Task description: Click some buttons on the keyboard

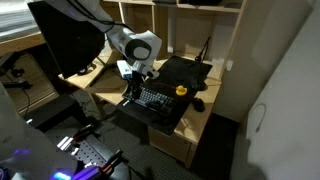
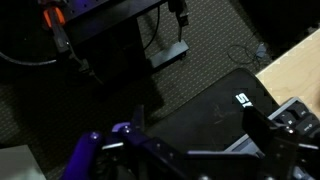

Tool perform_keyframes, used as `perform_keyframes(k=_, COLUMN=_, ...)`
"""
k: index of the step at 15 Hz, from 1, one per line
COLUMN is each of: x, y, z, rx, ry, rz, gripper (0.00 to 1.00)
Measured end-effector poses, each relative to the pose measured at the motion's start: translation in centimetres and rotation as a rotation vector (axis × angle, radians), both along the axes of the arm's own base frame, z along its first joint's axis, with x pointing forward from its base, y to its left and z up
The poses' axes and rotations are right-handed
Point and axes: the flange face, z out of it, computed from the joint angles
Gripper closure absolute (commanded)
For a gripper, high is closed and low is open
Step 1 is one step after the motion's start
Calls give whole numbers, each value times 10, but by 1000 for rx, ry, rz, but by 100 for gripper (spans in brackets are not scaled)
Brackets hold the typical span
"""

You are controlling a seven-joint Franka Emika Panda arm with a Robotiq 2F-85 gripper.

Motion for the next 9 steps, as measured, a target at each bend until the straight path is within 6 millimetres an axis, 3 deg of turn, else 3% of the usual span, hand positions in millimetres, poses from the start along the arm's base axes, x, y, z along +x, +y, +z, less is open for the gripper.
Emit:
perform_keyframes(k=5, x=5, y=-1, z=1, rx=-4, ry=-4, rz=-14, gripper=0)
perform_keyframes(k=7, x=6, y=0, z=-13, rx=-13, ry=29, rz=-41, gripper=0)
perform_keyframes(k=9, x=9, y=2, z=-41, rx=-14, ry=76, rz=-65, gripper=0)
